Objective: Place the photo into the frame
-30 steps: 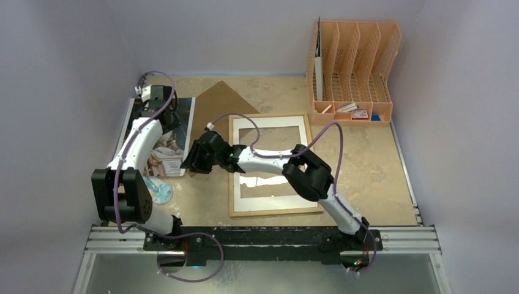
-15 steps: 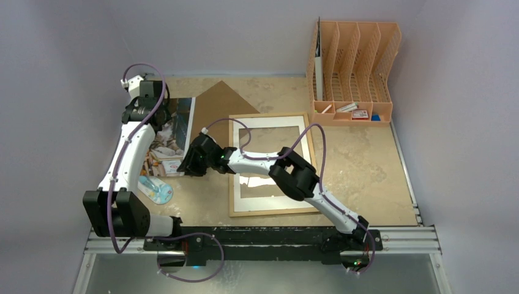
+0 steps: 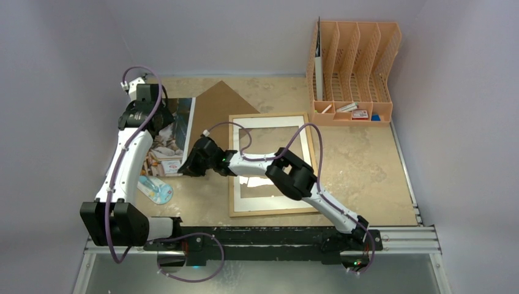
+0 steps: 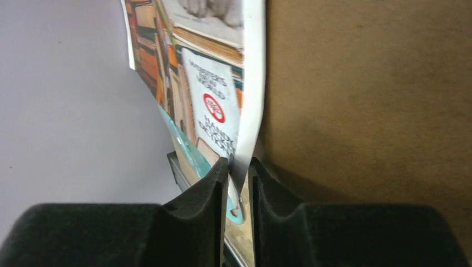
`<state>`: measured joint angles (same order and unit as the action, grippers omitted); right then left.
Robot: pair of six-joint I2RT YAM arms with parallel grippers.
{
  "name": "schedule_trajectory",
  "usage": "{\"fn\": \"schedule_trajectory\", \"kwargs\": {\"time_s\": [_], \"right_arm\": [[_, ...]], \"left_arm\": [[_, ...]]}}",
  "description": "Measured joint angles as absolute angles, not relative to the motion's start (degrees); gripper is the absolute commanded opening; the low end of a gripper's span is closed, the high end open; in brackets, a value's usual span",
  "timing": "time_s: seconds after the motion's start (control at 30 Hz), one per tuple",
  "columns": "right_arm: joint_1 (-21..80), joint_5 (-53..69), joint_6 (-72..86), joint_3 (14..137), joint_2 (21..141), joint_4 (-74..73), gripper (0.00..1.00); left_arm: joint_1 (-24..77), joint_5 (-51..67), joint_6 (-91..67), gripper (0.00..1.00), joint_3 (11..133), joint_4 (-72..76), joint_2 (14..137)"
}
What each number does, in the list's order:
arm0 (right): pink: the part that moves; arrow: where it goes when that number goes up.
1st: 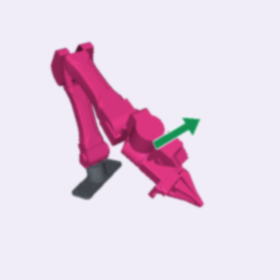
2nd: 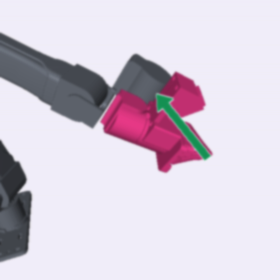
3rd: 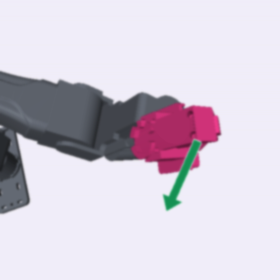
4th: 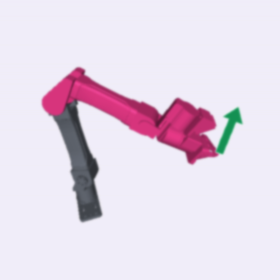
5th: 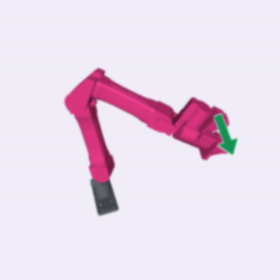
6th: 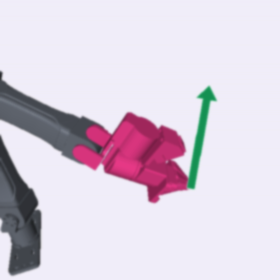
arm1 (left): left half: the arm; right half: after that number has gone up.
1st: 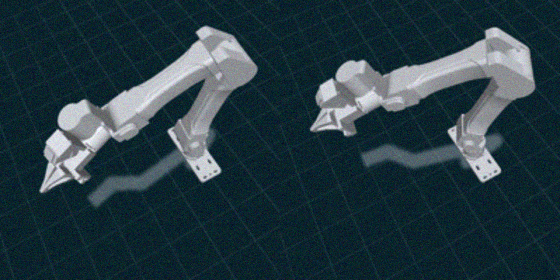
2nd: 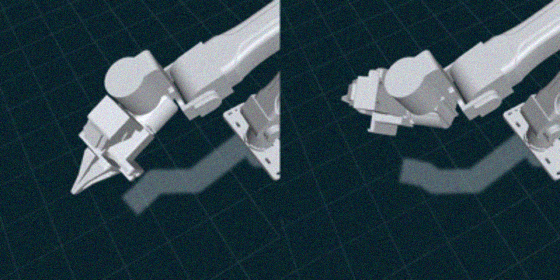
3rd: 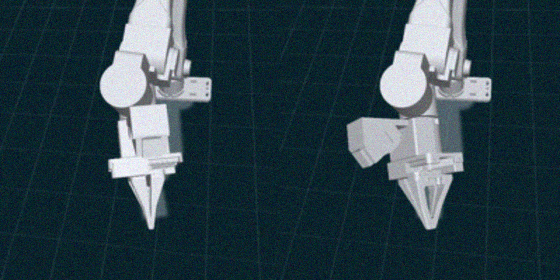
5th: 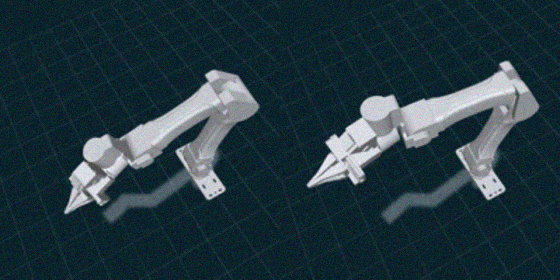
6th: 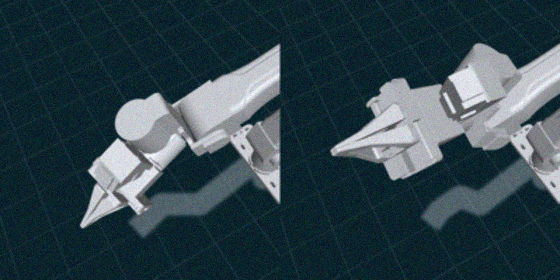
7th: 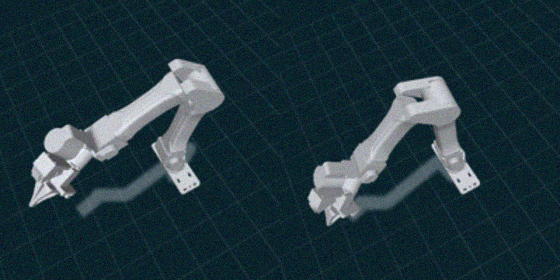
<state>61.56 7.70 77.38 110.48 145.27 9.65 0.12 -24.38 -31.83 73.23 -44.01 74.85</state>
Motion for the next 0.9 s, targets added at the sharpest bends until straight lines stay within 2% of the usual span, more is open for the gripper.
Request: {"fn": "schedule_trajectory", "kwargs": {"time_s": [0.13, 0.47, 0.73, 0.9], "right_arm": [[61.19, 8.43, 77.45, 107.28, 145.27, 14.11, 0.00], [60.34, 5.52, 71.05, 102.26, 141.69, 19.84, 0.00], [59.46, 2.85, 62.52, 96.99, 125.91, 21.08, 0.00], [58.54, 2.59, 57.45, 89.27, 113.56, 21.80, 0.00]], "left_arm": [[0.12, -22.48, -31.83, 0.57, 73.23, -44.53, 74.56], [0.12, -13.45, -30.41, 0.61, 76.36, -45.84, 74.78], [0.12, -3.09, -29.63, 0.69, 87.02, -45.93, 75.44], [0.12, 2.52, -28.80, 0.74, 90.30, -46.17, 75.66]]}}
